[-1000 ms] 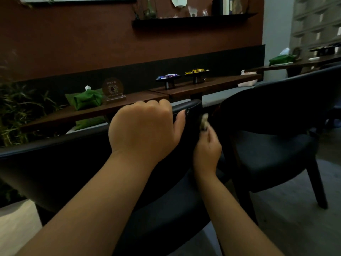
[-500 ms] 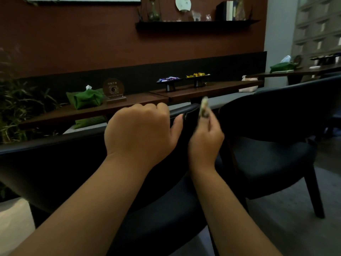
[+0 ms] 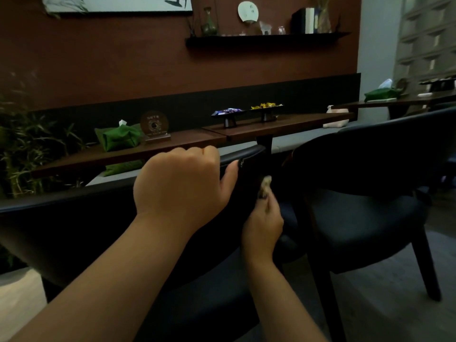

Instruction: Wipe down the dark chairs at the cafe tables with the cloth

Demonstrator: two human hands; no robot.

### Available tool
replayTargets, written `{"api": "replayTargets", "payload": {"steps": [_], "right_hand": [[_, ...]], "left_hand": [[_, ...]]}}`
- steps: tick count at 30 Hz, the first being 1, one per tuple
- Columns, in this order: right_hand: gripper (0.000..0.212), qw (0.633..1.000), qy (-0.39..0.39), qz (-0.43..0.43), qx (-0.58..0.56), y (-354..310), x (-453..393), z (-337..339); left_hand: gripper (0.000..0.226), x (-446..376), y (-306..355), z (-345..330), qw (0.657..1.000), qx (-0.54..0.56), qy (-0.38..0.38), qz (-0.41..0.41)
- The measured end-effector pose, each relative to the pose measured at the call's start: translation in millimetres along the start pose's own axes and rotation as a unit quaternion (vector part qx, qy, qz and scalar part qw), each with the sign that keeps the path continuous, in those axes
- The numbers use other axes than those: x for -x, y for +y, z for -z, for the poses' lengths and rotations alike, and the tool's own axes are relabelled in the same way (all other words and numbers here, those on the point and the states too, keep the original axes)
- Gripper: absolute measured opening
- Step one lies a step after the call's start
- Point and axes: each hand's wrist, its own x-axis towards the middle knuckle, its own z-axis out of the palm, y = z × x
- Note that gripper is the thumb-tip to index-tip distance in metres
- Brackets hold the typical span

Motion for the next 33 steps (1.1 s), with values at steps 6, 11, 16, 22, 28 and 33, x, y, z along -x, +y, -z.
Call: {"api": "replayTargets", "payload": {"steps": [6, 11, 16, 22, 28, 33], "right_hand": [[0.041, 0.99, 0.028, 0.132, -0.046, -6, 21, -19], [0.037, 0.995, 0.077, -0.066, -0.003, 23, 24, -4], [0.039, 0.983, -0.001, 0.183, -0.024, -30, 18, -17], [0.043, 0.984, 0.031, 0.173, -0.01, 4, 25, -14], [0.046, 0.998, 0.034, 0.037, 0.031, 13, 30, -3], [0.049, 0.977, -0.001, 0.211, -0.009, -32, 30, -26]], "left_hand": [[0.044, 0, -1, -2, 1.0, 0.008, 0.008, -0.006], [0.048, 2, -1, -4, 1.0, 0.008, 0.016, -0.003], [0.044, 2, -1, -4, 1.0, -0.002, 0.026, -0.007], [0.045, 2, -1, -4, 0.999, -0.023, 0.033, -0.006], [0.044, 2, -1, -2, 0.999, -0.017, 0.041, -0.009], [0.038, 3, -1, -5, 0.998, 0.005, 0.059, -0.003]]}}
